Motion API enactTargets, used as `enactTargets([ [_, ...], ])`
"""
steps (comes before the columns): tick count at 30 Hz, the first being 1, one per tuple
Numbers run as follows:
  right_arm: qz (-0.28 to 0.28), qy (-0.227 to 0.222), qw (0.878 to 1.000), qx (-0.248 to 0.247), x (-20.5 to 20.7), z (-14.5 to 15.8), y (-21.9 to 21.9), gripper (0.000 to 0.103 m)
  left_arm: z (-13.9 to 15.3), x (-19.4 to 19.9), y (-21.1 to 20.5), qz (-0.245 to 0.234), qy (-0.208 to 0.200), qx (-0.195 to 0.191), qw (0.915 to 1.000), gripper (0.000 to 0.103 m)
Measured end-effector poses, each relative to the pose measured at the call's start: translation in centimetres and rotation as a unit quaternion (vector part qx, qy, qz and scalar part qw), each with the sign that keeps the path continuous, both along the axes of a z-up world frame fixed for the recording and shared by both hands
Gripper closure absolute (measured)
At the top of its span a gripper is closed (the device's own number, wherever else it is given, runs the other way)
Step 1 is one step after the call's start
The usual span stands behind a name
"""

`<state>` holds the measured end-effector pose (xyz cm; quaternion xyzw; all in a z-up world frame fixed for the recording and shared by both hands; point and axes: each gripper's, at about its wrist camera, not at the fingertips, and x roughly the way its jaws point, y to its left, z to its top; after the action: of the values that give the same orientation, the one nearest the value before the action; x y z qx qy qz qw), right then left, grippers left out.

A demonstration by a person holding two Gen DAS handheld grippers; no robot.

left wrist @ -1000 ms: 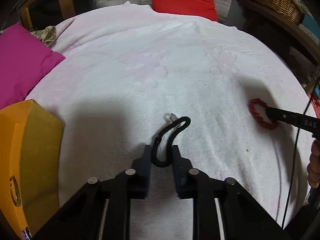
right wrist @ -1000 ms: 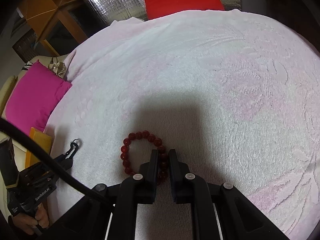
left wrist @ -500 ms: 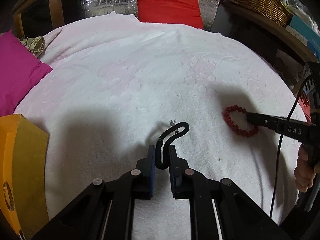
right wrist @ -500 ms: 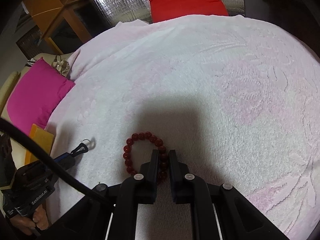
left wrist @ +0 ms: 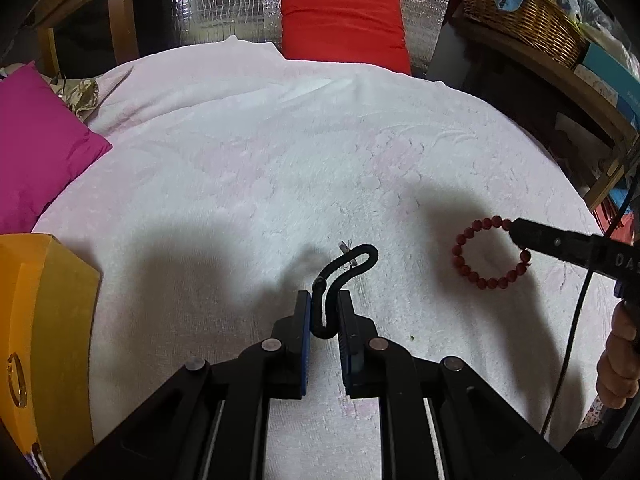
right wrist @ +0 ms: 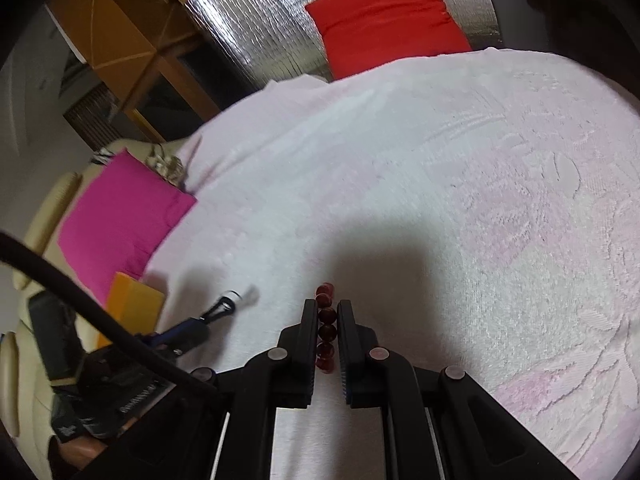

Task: Organize jewelry
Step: 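Carry the black cord and red beaded bracelet over the orange box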

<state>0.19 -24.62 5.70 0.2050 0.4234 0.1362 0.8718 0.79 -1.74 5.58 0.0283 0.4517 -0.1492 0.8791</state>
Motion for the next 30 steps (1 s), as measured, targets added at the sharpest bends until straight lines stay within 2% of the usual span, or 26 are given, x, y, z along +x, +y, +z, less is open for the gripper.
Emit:
enactTargets([
  [10,0.003,-0.025,0.999,0.025,-2.1,2.0,0.7,0.092,1.4,-2.8,0.8,0.021,-0.015,-0.020,0.9995,0.090],
  [14,0.011,-0.040,0.999,0.028,-3.4,2.9,1.8,0.092,2.0,-4.8,1.1,0.030,-0.037,0.003,0.9989,0.090],
  [17,0.015,-0.046,0.998,0.032,-4.0,3.1,2.4,0.092,2.5,-6.5,2.1,0.042,-0.045,-0.002,0.9981,0.090],
  [30,0.027,-0.032,0.997,0.062,-6.4,1.8,6.2,0.092,3.0,-10.0,6.1,0.091,-0.050,-0.014,0.9946,0.090],
])
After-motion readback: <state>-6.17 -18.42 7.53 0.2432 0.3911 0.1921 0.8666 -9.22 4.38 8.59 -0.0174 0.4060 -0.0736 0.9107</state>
